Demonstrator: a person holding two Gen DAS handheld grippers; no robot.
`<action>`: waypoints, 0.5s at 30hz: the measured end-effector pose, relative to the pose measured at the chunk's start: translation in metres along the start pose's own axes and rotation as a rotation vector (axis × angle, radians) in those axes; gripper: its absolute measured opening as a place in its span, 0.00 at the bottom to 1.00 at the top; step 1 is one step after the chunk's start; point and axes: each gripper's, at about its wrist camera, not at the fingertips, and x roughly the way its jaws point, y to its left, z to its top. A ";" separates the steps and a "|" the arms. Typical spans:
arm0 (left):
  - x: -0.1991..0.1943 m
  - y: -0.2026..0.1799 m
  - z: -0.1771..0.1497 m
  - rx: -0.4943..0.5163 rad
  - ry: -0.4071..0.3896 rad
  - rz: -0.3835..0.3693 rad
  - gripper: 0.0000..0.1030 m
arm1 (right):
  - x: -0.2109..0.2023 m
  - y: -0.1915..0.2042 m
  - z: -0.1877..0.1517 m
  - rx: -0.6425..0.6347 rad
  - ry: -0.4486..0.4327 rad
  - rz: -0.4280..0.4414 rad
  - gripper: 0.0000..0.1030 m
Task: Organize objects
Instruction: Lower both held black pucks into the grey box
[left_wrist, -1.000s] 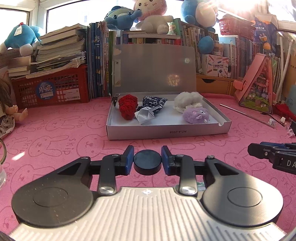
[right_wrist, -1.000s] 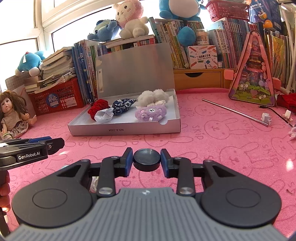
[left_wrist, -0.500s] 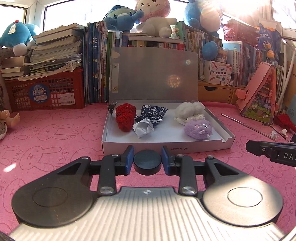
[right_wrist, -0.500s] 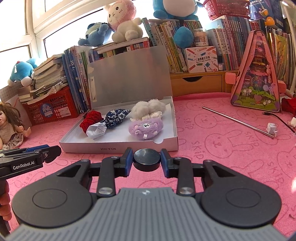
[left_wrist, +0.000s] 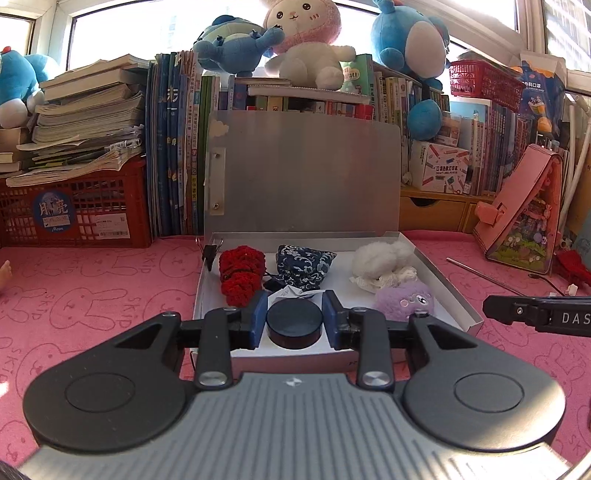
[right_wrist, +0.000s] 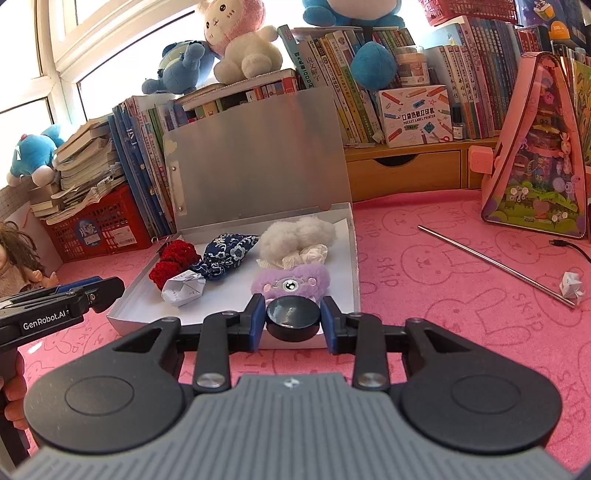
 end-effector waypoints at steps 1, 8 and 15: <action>0.005 0.002 0.003 -0.006 0.009 -0.005 0.36 | 0.005 -0.001 0.004 0.003 0.013 0.002 0.37; 0.042 0.013 0.013 -0.035 0.094 -0.073 0.36 | 0.034 -0.014 0.026 0.054 0.089 0.012 0.37; 0.073 0.011 0.005 -0.047 0.165 -0.101 0.36 | 0.066 -0.018 0.026 0.088 0.171 0.021 0.37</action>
